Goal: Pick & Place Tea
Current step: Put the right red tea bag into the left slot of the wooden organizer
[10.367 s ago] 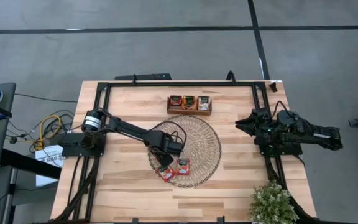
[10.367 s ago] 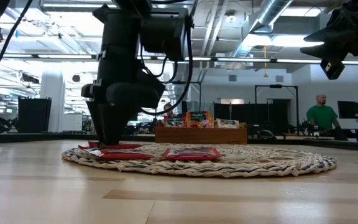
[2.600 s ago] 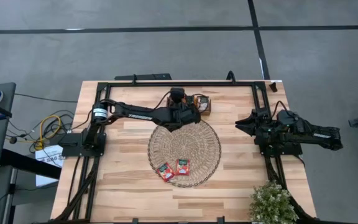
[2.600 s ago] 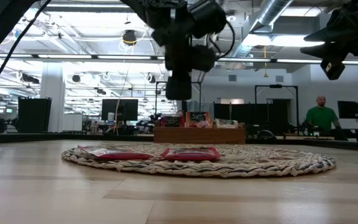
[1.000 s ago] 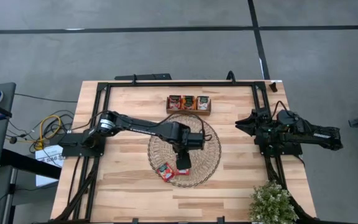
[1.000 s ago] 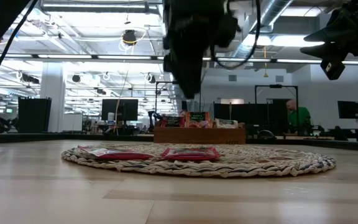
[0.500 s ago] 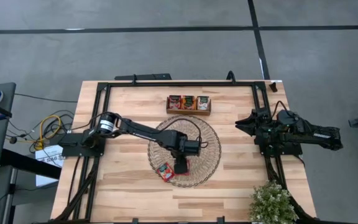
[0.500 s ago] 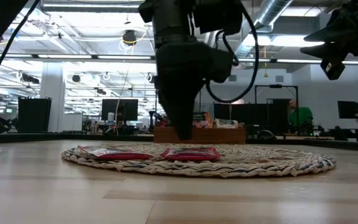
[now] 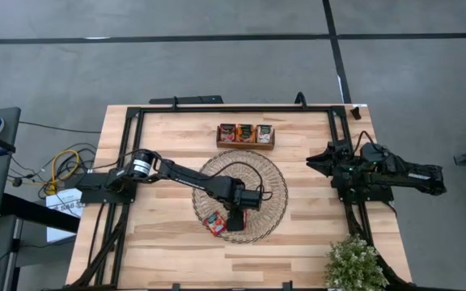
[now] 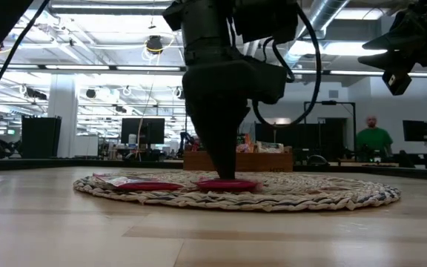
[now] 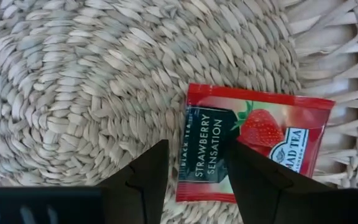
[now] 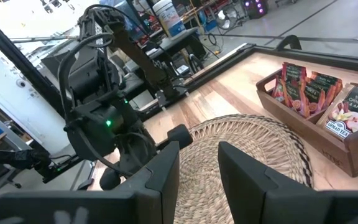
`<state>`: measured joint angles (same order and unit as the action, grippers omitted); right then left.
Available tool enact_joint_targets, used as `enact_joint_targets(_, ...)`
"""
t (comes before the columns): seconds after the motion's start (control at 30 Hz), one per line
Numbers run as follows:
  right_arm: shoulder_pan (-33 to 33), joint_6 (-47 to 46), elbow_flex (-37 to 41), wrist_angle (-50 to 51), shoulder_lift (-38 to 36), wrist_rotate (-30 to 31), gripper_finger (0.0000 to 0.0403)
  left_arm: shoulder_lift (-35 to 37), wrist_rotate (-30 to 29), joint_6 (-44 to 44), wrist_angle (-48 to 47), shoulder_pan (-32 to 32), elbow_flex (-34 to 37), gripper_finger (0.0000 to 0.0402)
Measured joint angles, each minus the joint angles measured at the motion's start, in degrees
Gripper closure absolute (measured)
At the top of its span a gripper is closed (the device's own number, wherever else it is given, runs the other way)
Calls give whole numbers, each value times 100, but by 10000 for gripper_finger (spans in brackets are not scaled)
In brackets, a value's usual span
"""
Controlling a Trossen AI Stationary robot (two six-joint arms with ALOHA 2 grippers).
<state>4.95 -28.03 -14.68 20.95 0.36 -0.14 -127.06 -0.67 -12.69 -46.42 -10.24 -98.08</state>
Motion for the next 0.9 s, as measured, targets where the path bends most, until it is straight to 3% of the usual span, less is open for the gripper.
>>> enact_joint_targets(0.6,0,-3,-2,-4,-2,0,300,-105,163,-46,42,0,-17,257)
enact_joint_targets(0.73,1,-3,-2,-4,0,-1,300,-113,196,-109,90,-2,-15,294)
enact_joint_targets(0.9,0,-3,-2,-4,-2,0,300,-116,178,-217,176,0,-11,373)
